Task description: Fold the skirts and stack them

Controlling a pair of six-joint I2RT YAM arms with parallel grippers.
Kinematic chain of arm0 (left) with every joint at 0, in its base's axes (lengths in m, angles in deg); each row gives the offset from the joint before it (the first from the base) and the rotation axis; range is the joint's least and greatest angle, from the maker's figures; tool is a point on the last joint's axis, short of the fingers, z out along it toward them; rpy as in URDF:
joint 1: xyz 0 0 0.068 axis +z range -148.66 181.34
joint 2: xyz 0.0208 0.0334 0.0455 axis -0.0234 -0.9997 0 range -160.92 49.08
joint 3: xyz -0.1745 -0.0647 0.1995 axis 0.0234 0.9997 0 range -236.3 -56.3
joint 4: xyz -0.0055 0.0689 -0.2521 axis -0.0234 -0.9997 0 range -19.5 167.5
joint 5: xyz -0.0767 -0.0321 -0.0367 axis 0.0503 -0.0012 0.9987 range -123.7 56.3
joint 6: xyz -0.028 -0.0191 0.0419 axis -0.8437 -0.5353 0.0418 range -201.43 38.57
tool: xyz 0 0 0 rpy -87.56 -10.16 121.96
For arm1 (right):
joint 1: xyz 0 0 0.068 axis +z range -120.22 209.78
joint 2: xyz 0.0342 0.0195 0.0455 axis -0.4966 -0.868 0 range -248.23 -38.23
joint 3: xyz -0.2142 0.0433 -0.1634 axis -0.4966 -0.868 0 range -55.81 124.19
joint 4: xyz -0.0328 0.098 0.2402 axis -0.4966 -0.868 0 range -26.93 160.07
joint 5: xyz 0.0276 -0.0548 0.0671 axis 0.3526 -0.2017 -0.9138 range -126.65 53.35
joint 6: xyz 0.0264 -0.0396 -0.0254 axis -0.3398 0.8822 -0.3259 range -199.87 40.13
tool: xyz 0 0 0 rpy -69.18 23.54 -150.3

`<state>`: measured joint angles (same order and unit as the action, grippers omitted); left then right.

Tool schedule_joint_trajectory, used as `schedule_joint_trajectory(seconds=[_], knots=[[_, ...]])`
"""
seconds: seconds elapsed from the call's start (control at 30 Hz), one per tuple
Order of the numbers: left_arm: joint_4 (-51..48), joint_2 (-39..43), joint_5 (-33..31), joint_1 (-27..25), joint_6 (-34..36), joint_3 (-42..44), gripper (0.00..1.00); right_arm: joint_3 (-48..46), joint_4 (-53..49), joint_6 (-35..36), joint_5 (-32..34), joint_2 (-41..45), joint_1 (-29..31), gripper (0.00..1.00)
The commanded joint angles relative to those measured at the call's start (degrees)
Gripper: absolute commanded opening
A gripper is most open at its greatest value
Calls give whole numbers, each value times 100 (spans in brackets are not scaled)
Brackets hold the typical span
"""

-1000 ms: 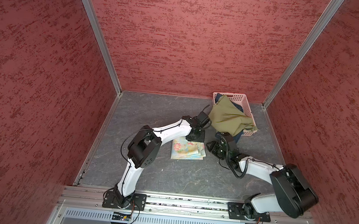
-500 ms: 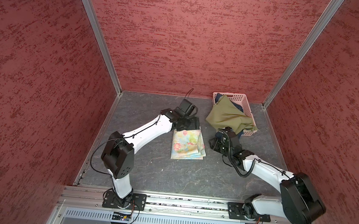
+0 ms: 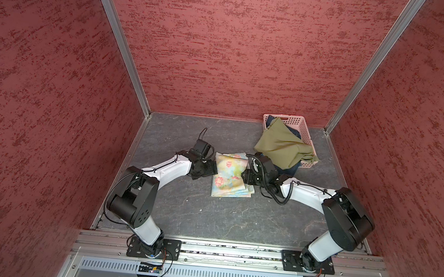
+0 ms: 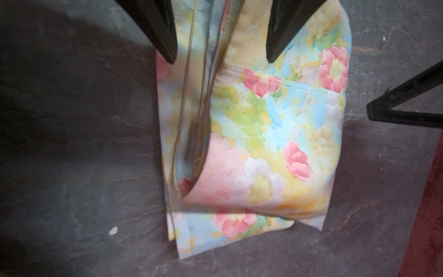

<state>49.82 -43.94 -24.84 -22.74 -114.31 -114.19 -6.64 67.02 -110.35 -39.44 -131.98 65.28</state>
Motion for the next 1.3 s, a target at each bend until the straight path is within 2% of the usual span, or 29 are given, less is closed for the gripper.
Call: schedule_joint_trajectory(seconds=[0.0, 0.23, 0.43, 0.67, 0.73, 0.93, 1.0, 1.13, 1.27], knots=[[710, -262, 240, 30, 203, -59, 81, 155, -213, 134, 119, -196, 26, 61], [881, -833, 440, 89, 314, -299, 80, 82, -234, 178, 220, -608, 27, 60], [938, -1032, 506, 208, 396, -479, 78, 82, -417, 422, 497, -627, 0, 56], [1019, -1391, 797, 456, 478, -952, 77, -45, -337, 657, 284, -719, -88, 54], [921, -1589, 850, 471, 604, -1206, 75, -67, -298, 675, 233, -728, -96, 54], [891, -2091, 1395, 545, 851, -1671, 52, -40, -258, 692, 96, -802, -153, 54], [888, -2222, 1640, 550, 938, -1768, 49, -40, -233, 694, 62, -818, -179, 54], [960, -2317, 1825, 553, 972, -1752, 48, -18, -197, 675, -69, -869, -284, 54], [1183, -2366, 2026, 625, 890, -1612, 42, 34, -166, 675, -141, -915, -338, 54]])
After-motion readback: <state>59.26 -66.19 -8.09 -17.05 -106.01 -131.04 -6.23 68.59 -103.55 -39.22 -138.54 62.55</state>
